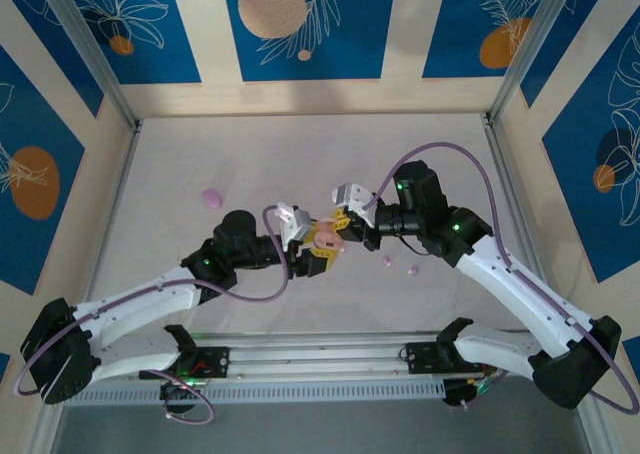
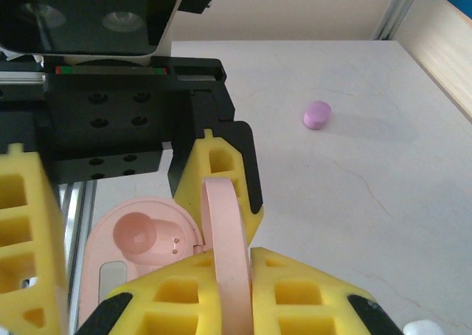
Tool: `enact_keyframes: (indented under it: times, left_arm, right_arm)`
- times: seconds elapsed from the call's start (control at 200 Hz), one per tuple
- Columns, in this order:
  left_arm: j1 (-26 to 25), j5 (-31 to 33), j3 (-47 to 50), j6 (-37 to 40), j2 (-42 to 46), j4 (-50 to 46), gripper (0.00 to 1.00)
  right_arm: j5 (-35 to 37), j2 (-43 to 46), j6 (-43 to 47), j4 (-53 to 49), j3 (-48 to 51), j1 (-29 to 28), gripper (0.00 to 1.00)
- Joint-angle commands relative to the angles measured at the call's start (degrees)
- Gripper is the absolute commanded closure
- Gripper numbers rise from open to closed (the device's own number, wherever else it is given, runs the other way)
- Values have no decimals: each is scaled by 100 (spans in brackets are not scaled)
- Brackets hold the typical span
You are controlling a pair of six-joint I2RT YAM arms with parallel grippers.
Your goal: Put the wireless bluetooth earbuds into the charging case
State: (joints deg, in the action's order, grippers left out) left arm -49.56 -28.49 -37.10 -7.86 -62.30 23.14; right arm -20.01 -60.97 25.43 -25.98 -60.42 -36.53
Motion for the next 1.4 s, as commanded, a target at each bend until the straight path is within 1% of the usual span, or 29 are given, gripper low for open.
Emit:
enact_keyframes:
  times: [0.0, 0.17, 0.37, 0.75, 0.865, 1.0, 1.04, 1.141, 1.221, 1.236, 1.266, 1.396]
  left_arm:
    - [-19, -60, -34, 165, 148, 121, 42]
    - [-19, -60, -41, 172, 156, 156, 44]
    - [-19, -56, -34, 179, 157, 121, 43]
    - [-19, -2, -34, 144, 122, 158, 61]
    - [-19, 8, -28, 133, 122, 156, 64]
    - [-19, 11, 6, 149, 131, 174, 67]
    - [-19, 16, 10, 161, 131, 182, 69]
    - [-19, 53, 45, 188, 156, 195, 70]
    - [-17, 98, 97, 180, 174, 258, 70]
    - [-18, 108, 112, 179, 175, 273, 70]
    - [-19, 130, 129, 175, 179, 307, 70]
    - [-19, 181, 209, 135, 182, 440, 70]
  right_arm:
    - [-232, 15, -152, 49, -145, 66, 94]
    - [-227, 2, -227, 65, -136, 107, 94]
    - [-240, -25, -328, 84, -145, 147, 94]
    - [-274, -29, -346, 75, -128, 156, 93]
    - [-272, -15, -336, 73, -119, 158, 92]
    - [-250, 23, -367, 98, -119, 160, 86]
    - [-220, 48, -396, 115, -120, 155, 83]
    - [-132, 115, -498, 155, -119, 156, 70]
    - [-91, 200, -608, 195, -119, 164, 67]
    - [-91, 220, -625, 202, -119, 164, 65]
    - [-93, 254, -671, 215, -110, 164, 63]
    - [-104, 413, -983, 314, -134, 216, 60]
